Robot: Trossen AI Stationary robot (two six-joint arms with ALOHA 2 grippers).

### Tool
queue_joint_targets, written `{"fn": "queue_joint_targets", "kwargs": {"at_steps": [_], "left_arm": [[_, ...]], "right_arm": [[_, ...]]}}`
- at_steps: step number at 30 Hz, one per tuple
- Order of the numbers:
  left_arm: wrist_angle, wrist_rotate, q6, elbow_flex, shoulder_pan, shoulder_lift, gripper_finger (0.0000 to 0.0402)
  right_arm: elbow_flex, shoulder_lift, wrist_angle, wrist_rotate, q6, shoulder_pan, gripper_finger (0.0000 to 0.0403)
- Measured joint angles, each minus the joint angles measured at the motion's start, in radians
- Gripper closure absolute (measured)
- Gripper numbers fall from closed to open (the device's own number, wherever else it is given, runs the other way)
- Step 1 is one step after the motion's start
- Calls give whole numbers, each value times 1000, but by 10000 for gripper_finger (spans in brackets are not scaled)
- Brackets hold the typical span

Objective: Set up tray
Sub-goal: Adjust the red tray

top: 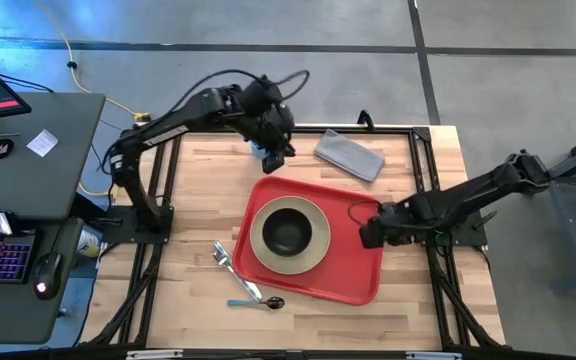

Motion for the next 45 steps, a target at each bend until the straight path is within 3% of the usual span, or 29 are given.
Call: {"fn": "queue_joint_targets", "kwargs": {"at_steps": [4, 10, 13, 16, 19, 22, 27, 33, 37, 45], "left_arm": [[104, 59, 24, -46, -16, -50, 321], [323, 68, -22, -359, -40, -241, 381], [453, 34, -83, -490, -41, -354, 379], [513, -35, -153, -556, -42, -440, 347], [531, -127, -210, -568, -65, -483, 315], [554, -198, -239, -568, -98, -508, 308], [570, -273, -275, -567, -169, -510, 328], [557, -345, -343, -568, -246, -500, 368], [536, -382, -351, -568, -284, -500, 376], [510, -429, -375, -568, -311, -500, 336]], "right_arm": [[0, 55, 10, 16, 64, 62, 180], [0, 144, 43, 2, 85, 101, 207], [0, 166, 47, 5, 85, 132, 214], [0, 178, 57, 32, 86, 175, 213], [-9, 188, 103, 67, 83, 210, 211], [-92, 184, 250, 48, 93, 219, 210], [-164, 176, 384, 56, 95, 217, 210], [-165, 177, 306, 89, 50, 208, 222], [-165, 177, 304, 122, 22, 202, 245], [-164, 175, 260, 146, -10, 155, 328]]}}
